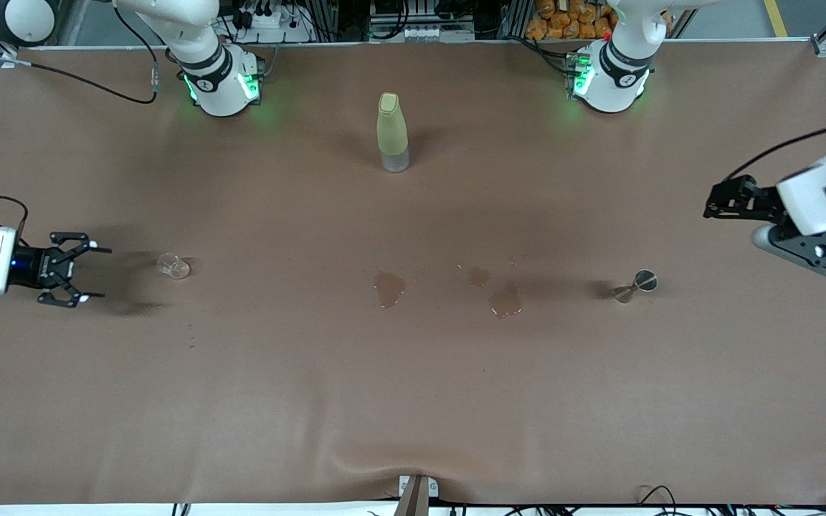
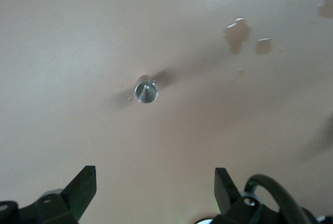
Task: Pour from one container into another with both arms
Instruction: 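Grasp the glass cup with the right gripper while the left gripper lowers to the jigger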
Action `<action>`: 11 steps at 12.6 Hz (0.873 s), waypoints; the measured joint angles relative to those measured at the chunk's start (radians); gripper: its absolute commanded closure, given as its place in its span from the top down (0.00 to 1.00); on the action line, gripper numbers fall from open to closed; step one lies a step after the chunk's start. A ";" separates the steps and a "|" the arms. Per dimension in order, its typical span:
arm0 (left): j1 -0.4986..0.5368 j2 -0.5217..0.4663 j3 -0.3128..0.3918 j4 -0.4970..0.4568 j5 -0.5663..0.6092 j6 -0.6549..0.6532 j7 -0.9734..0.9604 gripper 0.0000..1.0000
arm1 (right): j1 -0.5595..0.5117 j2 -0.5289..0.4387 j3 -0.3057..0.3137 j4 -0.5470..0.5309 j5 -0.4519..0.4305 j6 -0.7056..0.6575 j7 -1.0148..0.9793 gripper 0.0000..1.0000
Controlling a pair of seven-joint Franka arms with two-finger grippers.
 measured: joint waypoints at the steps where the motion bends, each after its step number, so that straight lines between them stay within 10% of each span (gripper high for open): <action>1: 0.043 0.019 0.002 -0.001 -0.049 0.004 0.087 1.00 | -0.008 0.021 0.000 -0.002 0.001 -0.018 -0.027 1.00; 11: 0.244 0.282 0.005 -0.006 -0.408 0.011 0.972 1.00 | -0.033 0.213 0.006 -0.005 0.060 -0.032 -0.236 0.86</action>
